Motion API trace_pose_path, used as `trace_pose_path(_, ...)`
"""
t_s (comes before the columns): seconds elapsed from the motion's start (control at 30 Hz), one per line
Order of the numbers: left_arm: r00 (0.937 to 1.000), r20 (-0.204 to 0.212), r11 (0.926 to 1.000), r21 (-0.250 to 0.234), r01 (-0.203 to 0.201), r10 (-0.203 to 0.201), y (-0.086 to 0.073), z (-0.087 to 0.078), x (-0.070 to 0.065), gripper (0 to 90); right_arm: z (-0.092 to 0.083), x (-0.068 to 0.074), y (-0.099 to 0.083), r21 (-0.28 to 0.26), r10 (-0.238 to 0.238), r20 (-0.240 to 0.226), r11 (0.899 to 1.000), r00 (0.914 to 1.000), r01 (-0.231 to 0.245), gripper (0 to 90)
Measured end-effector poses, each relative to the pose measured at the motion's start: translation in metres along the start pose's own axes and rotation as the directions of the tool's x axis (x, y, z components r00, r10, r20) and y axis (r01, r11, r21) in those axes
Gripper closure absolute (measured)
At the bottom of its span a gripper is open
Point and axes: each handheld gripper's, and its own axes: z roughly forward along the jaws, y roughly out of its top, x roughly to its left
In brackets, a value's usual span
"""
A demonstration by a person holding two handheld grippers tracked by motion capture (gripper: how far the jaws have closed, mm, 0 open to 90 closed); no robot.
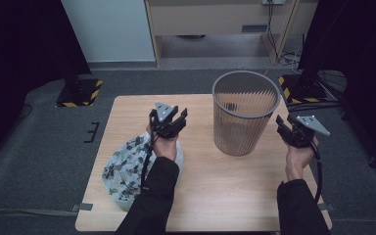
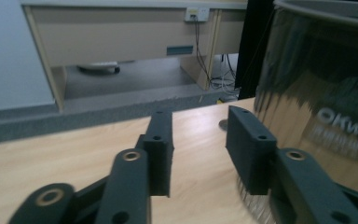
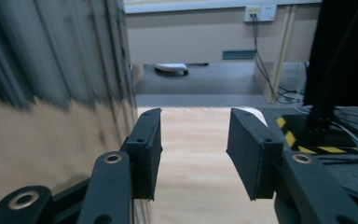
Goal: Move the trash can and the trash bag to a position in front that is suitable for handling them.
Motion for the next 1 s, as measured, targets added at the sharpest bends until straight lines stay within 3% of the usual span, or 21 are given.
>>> trace_pose_path(0.13,0.9992,0.038,0.9999,0.004,0.014,-0.014,0.01,0.026,-0.014,68.5,0.01,-0.002,0.019,-0.017,0.004,-0.024,1.0,0.9997,-0.004,61.3)
trace_pose_path(0.2,0.9984,0.056,0.9999,0.011,-0.012,0.011,0.016,0.043,-0.025,70.1,0.015,0.0,0.025,-0.015,-0.011,-0.042,1.0,0.9991,0.011,62.7)
trace_pose_path(0.33,0.9961,0.081,0.9992,0.012,-0.037,0.036,0.022,0.062,-0.033,75.6,0.022,0.003,0.035,-0.011,-0.034,-0.065,0.999,0.9973,0.033,61.5)
trace_pose_path(0.47,0.9921,0.124,0.9997,0.006,-0.022,0.021,0.026,0.072,-0.038,78.7,0.029,0.002,0.042,0.004,-0.033,-0.094,0.999,0.995,0.033,61.8)
trace_pose_path(0.53,0.9918,0.123,0.9992,0.016,-0.036,0.034,0.028,0.077,-0.039,86.7,0.034,0.001,0.046,0.023,-0.085,-0.118,0.996,0.9894,0.088,63.4)
trace_pose_path(0.63,0.9835,0.178,0.9994,0.02,0.028,-0.031,0.025,0.085,-0.033,89.7,0.038,-0.003,0.046,0.027,-0.056,-0.165,0.998,0.9846,0.062,67.9)
trace_pose_path(0.7,0.9819,0.186,0.9992,0.028,0.029,-0.034,0.024,0.087,-0.032,89.8,0.039,-0.003,0.045,0.028,-0.057,-0.171,0.998,0.9836,0.062,70.4)
trace_pose_path(0.8,0.9764,0.212,0.9985,0.042,0.034,-0.042,0.022,0.087,-0.029,89.9,0.04,0.0,0.043,0.028,-0.056,-0.202,0.998,0.9777,0.063,87.9)
trace_pose_path(0.83,0.9757,0.216,0.9984,0.048,0.029,-0.039,0.023,0.086,-0.028,89.9,0.039,0.005,0.044,0.031,-0.064,-0.197,0.997,0.9783,0.071,90.0)
trace_pose_path(0.87,0.9753,0.219,0.9985,0.051,0.019,-0.029,0.023,0.085,-0.027,89.9,0.039,0.005,0.044,0.031,-0.064,-0.197,0.997,0.9783,0.071,90.0)
trace_pose_path(0.93,0.9727,0.231,0.9981,0.061,0.01,-0.024,0.024,0.081,-0.024,90.0,0.035,0.006,0.043,0.029,-0.083,-0.238,0.995,0.9676,0.093,90.0)
trace_pose_path(1.0,0.9717,0.234,0.9975,0.068,0.019,-0.035,0.023,0.077,-0.022,90.0,0.033,0.007,0.042,0.023,-0.092,-0.253,0.995,0.9631,0.101,90.0)
